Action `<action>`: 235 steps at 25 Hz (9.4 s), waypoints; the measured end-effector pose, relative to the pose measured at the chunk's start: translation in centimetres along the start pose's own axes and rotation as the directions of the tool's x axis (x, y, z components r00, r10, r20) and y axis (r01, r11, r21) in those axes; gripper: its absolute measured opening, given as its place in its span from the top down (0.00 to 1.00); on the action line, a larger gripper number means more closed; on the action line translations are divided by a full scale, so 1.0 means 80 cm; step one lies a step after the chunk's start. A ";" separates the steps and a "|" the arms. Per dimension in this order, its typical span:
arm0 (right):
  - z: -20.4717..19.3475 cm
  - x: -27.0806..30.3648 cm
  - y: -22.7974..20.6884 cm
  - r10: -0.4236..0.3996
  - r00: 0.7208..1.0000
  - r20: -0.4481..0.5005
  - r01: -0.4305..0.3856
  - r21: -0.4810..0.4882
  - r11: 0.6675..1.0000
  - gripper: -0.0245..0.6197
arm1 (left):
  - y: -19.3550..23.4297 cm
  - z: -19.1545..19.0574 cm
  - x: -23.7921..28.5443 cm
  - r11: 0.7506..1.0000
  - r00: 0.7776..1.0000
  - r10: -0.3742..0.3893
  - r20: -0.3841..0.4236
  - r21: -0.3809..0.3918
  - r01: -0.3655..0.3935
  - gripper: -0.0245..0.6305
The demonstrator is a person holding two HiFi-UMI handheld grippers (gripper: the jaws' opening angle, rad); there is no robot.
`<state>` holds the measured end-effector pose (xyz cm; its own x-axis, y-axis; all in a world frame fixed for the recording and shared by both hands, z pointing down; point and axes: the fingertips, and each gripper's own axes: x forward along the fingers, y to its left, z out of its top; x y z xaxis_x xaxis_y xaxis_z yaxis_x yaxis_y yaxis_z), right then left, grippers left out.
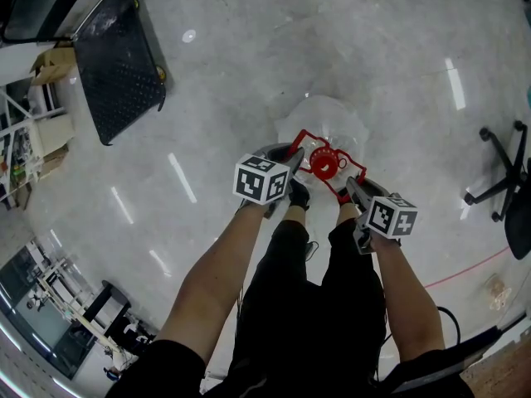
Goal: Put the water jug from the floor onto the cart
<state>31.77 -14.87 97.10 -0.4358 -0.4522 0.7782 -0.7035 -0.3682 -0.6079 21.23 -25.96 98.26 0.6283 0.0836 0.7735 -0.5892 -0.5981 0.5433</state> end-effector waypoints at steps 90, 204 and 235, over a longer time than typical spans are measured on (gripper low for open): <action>0.396 0.235 1.240 0.394 0.688 -0.609 -0.708 -0.682 0.182 0.81 | 0.476 0.351 -0.997 0.707 0.335 0.703 0.627 -0.669 -0.231 0.86; 0.425 0.196 1.417 0.650 0.740 -0.171 -0.360 -0.918 0.167 0.96 | 0.513 0.388 -1.202 0.909 0.225 0.300 0.927 -0.206 -0.363 0.96; 0.344 -0.143 1.024 0.654 0.753 0.068 -0.167 -0.942 0.291 0.96 | 0.096 0.299 -0.980 0.906 0.313 0.197 0.929 -0.051 -0.420 0.96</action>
<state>-5.41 -62.23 34.04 -0.7502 -0.6368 0.1781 -0.6606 0.7339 -0.1582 -20.44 -56.20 33.97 0.5525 -0.8323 0.0455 -0.8235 -0.5366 0.1844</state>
